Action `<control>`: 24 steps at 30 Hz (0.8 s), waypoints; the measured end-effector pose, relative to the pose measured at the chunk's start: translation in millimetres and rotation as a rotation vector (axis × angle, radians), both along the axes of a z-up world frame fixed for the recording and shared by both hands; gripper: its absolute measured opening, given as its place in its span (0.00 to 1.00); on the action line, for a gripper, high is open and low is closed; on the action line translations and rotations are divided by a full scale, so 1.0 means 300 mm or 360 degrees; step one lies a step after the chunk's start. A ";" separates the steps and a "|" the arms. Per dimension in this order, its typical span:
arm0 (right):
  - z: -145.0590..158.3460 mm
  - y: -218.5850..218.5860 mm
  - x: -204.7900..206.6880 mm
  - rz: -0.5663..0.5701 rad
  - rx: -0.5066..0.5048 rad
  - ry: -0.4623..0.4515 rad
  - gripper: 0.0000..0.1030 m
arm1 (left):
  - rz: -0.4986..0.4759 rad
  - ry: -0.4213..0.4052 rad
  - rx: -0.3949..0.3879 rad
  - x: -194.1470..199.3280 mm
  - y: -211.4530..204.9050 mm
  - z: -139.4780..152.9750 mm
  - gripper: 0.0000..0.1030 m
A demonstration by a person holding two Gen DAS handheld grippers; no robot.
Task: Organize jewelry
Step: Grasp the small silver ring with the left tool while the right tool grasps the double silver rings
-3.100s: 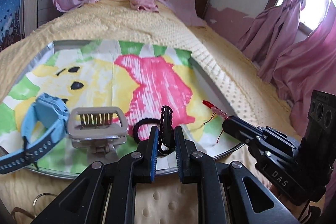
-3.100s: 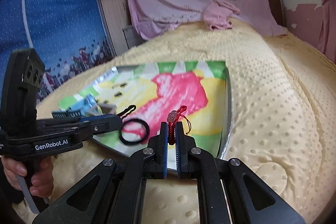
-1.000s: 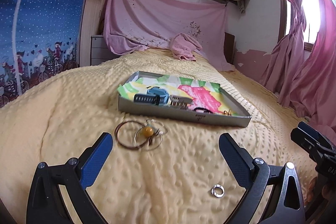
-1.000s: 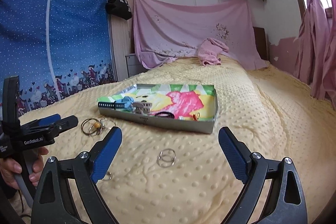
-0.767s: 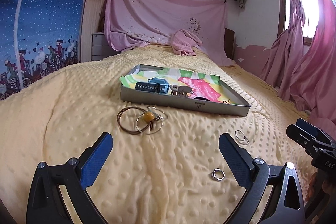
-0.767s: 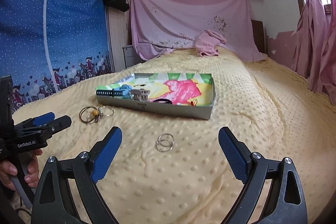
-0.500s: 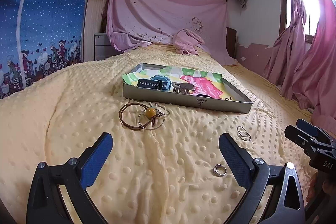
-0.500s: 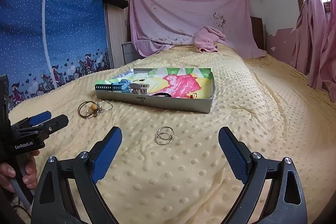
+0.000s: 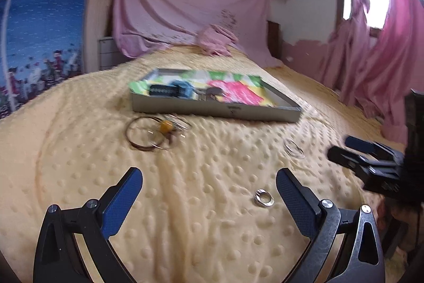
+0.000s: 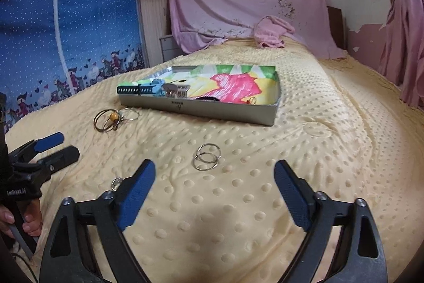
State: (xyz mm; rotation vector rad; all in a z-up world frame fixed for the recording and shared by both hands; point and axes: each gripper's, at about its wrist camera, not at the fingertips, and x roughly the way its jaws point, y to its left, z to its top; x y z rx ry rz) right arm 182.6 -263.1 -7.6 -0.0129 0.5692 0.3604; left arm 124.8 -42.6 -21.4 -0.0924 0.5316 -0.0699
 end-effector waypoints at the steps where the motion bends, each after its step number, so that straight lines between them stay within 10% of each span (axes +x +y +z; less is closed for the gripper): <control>1: -0.010 0.007 0.013 0.0019 0.0001 0.0025 0.66 | -0.0025 0.0018 0.0008 0.003 -0.011 -0.005 0.93; 5: -0.050 0.019 0.039 0.0049 0.0020 0.0097 0.52 | -0.0118 0.0102 0.0019 0.027 -0.034 -0.033 0.78; 24: -0.112 0.075 0.113 0.0110 0.0023 0.0203 0.42 | -0.0392 0.0355 0.0034 0.107 -0.113 -0.105 0.18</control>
